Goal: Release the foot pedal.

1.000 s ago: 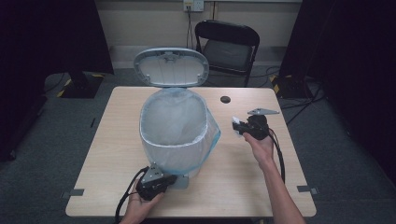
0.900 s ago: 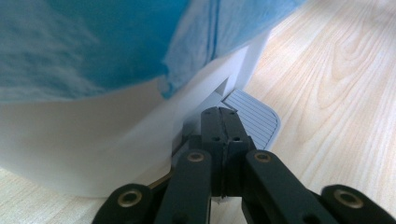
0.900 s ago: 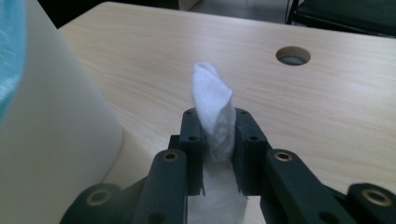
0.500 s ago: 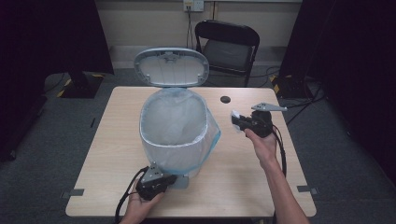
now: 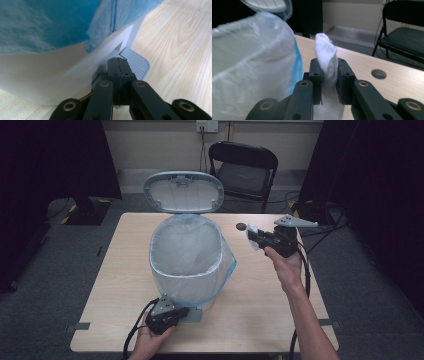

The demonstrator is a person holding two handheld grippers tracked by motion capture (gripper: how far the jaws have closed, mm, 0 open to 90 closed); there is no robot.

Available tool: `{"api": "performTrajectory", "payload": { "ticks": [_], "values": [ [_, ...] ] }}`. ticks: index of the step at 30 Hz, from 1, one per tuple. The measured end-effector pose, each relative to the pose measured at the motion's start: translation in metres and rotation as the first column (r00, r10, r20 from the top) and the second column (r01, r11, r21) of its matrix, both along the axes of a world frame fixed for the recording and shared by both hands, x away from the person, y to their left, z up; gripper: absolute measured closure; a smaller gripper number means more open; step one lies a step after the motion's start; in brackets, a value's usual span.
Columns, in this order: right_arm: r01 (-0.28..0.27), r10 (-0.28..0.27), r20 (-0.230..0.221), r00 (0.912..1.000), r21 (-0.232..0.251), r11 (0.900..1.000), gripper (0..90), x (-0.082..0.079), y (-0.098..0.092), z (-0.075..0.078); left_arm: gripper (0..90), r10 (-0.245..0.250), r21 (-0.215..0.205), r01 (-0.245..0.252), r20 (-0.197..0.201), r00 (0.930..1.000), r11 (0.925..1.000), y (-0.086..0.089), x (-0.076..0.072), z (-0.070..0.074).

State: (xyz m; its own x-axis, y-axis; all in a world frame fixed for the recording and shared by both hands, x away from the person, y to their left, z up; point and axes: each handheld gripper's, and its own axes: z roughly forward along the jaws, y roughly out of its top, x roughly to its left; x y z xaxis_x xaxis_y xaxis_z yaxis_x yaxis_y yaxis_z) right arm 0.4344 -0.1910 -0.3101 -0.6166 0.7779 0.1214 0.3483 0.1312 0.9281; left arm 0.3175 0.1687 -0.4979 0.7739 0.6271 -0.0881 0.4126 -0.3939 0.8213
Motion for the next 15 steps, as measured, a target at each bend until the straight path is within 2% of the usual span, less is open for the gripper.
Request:
{"api": "performTrajectory", "payload": {
  "ticks": [7,15],
  "values": [
    [-0.052,0.051,0.057,0.9971,0.027,0.998,77.2,-0.012,0.011,0.024,90.0,0.000,0.000,0.000,0.000,1.0000,1.0000,0.000,0.000,0.000],
    [-0.125,0.120,0.108,0.9870,0.044,0.991,77.2,-0.026,0.032,0.052,90.0,0.000,0.000,0.000,0.000,1.0000,1.0000,0.000,0.000,0.000]
  ]
}}
